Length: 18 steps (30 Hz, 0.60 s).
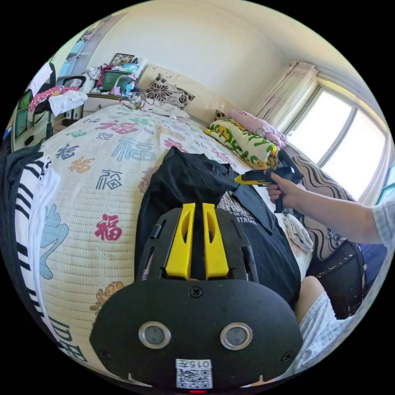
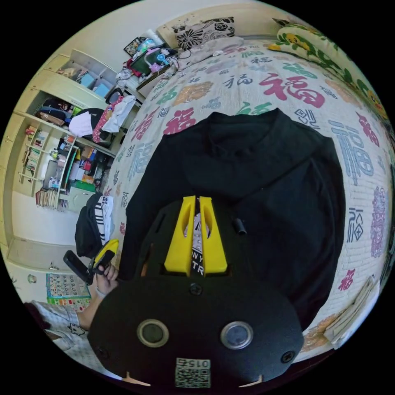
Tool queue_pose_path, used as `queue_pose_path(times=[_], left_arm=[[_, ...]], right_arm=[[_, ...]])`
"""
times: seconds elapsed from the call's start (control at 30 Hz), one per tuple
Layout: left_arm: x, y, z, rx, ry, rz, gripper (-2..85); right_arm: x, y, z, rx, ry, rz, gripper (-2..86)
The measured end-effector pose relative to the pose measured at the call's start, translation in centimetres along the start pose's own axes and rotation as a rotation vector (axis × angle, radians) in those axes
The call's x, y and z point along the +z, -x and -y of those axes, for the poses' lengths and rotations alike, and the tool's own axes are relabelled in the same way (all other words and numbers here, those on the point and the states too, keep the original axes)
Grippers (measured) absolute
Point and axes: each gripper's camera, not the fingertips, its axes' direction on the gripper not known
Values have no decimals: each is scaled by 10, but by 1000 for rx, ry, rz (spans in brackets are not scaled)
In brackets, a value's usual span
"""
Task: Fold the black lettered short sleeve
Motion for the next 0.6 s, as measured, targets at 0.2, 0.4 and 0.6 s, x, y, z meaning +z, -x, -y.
queue_pose_path(times=[0.2,0.4,0.6], left_arm=[[50,-7,36,43,148,-38,59],[92,-7,37,27,327,29,26],[71,18,53,-131,192,-74,83]], right_arm=[[21,34,36,-110,120,45,-6],[37,16,36,-146,254,-147,-9],[-4,0,56,-159,210,-176,14]])
